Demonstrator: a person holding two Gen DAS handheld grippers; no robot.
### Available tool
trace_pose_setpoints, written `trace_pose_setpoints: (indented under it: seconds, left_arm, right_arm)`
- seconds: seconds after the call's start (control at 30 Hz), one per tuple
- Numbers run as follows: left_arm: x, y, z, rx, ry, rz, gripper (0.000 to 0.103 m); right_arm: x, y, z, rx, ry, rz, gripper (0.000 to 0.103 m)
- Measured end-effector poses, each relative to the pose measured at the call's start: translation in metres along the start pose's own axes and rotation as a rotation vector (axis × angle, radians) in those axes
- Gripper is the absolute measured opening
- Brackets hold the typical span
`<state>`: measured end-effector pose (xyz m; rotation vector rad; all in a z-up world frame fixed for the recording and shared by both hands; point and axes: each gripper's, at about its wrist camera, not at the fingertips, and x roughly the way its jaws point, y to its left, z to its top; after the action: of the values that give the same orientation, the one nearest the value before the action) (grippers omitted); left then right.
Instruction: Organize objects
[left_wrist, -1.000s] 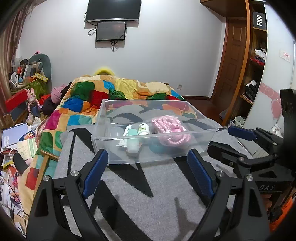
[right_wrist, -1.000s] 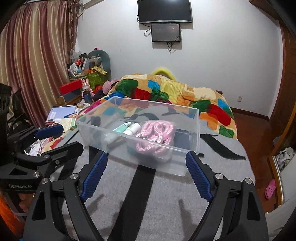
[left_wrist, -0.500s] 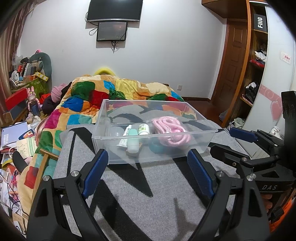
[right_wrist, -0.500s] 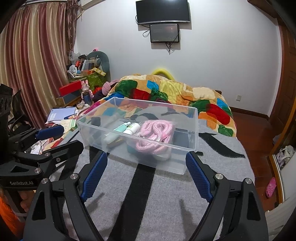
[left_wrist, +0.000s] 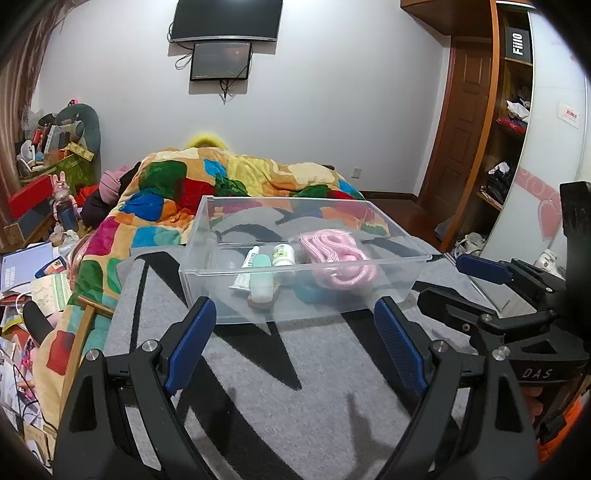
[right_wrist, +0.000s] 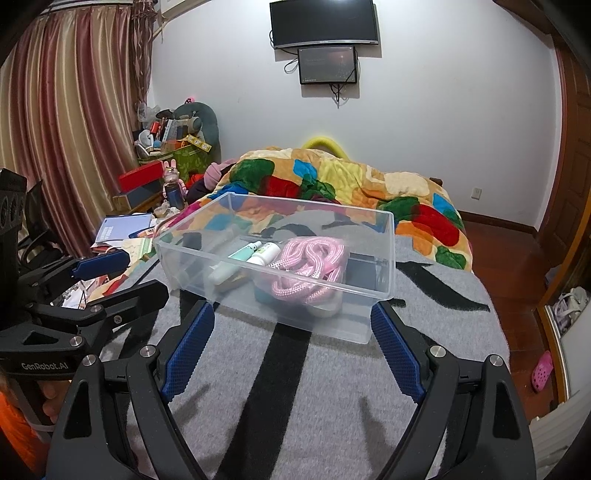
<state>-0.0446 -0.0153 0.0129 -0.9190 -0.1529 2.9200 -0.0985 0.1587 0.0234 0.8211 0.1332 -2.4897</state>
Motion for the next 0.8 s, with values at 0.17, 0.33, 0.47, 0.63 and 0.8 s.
trace_pose_setpoints:
  seconds: [0.17,0.33,0.47,0.63,0.8]
  left_arm:
    - [0.0000,0.0015,-0.0005,-0.010,0.002,-0.003,0.088]
    - [0.0006,0.0028,-0.0013,-0.014,0.005,-0.006,0.088]
    - [0.0017,0.0018,-0.0018,-0.008,0.008,-0.012,0.088]
    - [0.0029,0.0015,-0.0028,-0.009,0.013,-0.017,0.088]
    - [0.0020,0.0016,-0.0029,-0.011,0.009,-0.014,0.088]
  right_arm:
    - [-0.0005,0.0003,-0.0022,0.006,0.003,0.000,0.085]
    - [-0.0007,0.0003,-0.0045,0.012,0.009,0.000,0.085]
    - [0.0000,-0.0003,-0.0057,0.014,0.013,0.001,0.085]
    - [-0.0002,-0.0014,-0.0062,0.019,0.015,0.001,0.085]
    - [-0.0011,-0.0022,-0.0061,0.022,0.012,0.001,0.085]
